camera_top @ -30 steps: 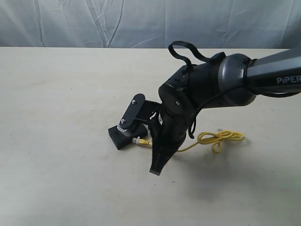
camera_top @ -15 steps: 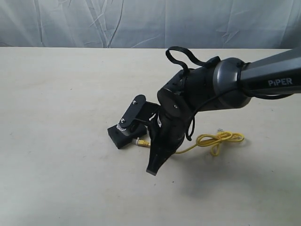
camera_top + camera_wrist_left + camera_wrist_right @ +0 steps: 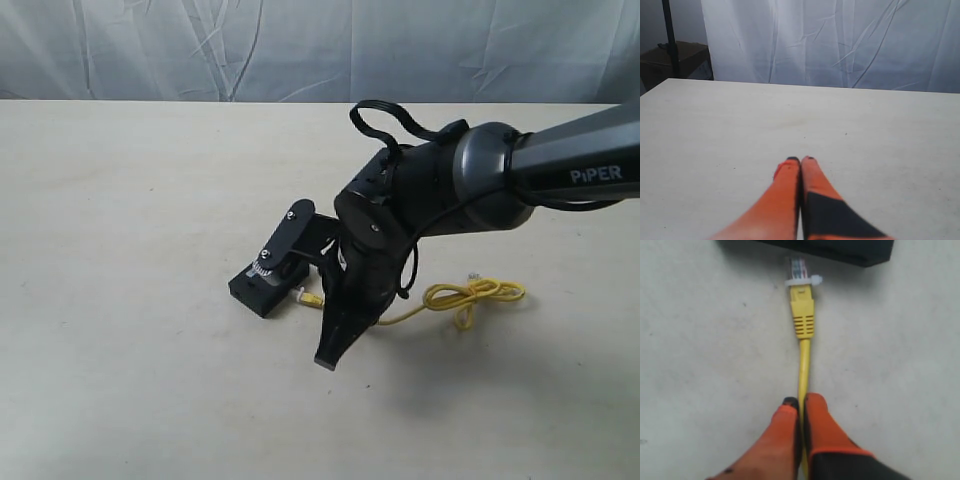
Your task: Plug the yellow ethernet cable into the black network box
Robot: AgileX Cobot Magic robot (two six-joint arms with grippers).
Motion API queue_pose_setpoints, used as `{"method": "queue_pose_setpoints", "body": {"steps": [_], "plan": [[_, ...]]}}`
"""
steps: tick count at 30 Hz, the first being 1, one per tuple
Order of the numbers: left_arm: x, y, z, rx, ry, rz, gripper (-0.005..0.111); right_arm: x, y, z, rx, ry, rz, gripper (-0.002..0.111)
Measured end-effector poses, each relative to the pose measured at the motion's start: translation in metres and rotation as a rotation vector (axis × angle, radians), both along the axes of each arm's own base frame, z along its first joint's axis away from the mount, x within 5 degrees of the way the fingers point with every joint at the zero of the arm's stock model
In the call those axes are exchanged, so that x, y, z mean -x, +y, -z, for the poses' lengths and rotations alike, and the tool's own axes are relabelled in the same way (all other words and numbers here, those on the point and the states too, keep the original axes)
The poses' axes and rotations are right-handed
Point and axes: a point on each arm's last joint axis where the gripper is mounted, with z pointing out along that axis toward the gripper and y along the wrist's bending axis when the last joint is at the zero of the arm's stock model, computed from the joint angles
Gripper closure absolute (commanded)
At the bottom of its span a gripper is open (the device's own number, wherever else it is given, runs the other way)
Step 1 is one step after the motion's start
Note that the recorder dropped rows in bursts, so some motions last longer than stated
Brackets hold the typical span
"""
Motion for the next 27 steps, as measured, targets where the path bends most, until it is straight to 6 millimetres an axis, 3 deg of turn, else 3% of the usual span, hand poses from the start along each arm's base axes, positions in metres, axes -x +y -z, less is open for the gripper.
{"method": "queue_pose_setpoints", "body": {"steps": [13, 20, 24, 27], "plan": [[-0.001, 0.001, -0.005, -0.043, -0.06, -0.005, 0.107, 0.002, -0.005, -0.021, -0.016, -0.015, 0.026, 0.109], [0.002, 0.003, -0.037, 0.093, -0.422, -0.03, 0.107, -0.002, -0.009, -0.021, -0.025, -0.009, 0.055, 0.109], [-0.005, 0.001, -0.063, 0.096, -0.273, -0.013, 0.107, -0.005, -0.005, -0.022, -0.075, -0.037, 0.058, 0.109], [-0.034, 0.001, -0.102, -0.017, -0.064, -0.004, 0.107, -0.007, -0.002, -0.023, -0.122, -0.048, 0.075, 0.109]]}}
